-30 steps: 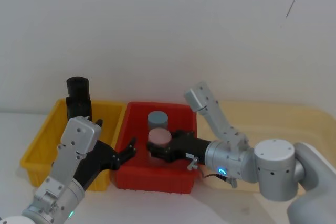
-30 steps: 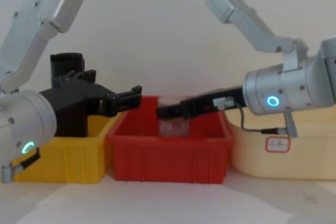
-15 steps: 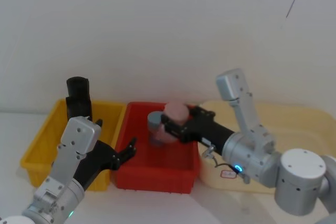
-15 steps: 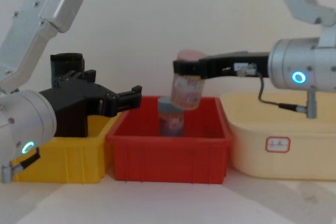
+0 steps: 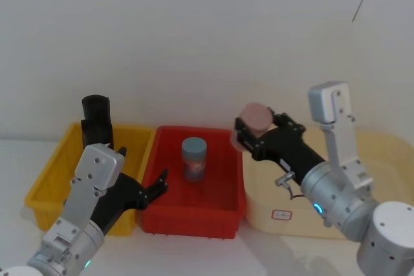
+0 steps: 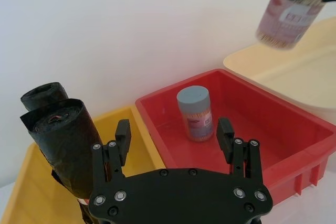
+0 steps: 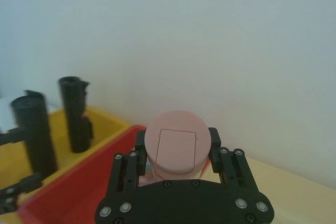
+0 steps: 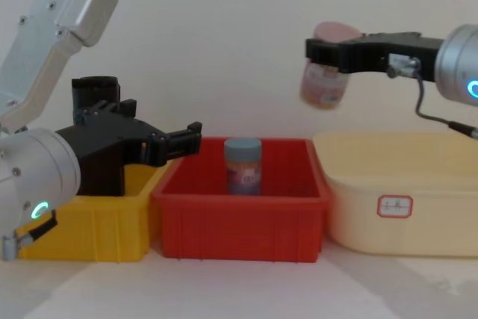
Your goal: Pick up the garbage bag with the one hand and transfer it to the other hand.
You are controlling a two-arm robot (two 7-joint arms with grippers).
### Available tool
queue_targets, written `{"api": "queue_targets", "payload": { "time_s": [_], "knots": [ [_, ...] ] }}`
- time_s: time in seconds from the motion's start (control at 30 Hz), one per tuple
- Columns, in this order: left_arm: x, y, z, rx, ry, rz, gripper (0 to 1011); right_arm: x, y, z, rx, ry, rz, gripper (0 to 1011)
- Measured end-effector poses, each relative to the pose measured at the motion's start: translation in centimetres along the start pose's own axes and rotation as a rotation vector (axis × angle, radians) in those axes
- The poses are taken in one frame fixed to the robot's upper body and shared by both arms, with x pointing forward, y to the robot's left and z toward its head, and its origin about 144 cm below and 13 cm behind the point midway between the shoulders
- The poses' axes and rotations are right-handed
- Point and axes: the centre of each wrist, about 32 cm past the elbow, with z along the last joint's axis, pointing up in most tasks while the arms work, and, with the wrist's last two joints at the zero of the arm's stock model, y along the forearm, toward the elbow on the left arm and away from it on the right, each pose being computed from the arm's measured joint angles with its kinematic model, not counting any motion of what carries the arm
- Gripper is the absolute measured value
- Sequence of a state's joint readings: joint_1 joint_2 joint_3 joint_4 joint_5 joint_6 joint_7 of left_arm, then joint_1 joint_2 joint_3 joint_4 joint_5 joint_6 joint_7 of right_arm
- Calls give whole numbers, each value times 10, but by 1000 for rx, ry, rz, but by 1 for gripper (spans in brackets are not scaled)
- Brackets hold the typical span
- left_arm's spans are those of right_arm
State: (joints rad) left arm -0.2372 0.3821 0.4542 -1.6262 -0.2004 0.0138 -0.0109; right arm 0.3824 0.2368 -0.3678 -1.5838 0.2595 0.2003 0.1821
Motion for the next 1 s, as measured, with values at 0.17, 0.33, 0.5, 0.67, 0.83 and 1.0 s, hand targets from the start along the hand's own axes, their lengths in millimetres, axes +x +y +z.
{"api": "queue_targets", "payload": {
  "time_s": [0.17, 0.33, 0.5, 0.67, 0.83, 1.0],
  "knots": [
    [0, 0, 0, 0, 0, 0, 1001, 0, -8, -2, 10, -15, -70, 651],
    [0, 0, 0, 0, 0, 0, 1001, 1, -15, -4, 10, -32, -157, 651],
    [0, 0, 0, 0, 0, 0, 1001, 2, -22, -11, -12, -44, -239, 651],
    [0, 0, 0, 0, 0, 0, 1001, 5, -27, -16, -51, -50, -302, 651],
    [0, 0, 0, 0, 0, 0, 1001, 11, -30, -23, -115, -50, -355, 651],
    [0, 0, 0, 0, 0, 0, 1002, 16, -31, -28, -163, -44, -376, 651]
  ]
}}
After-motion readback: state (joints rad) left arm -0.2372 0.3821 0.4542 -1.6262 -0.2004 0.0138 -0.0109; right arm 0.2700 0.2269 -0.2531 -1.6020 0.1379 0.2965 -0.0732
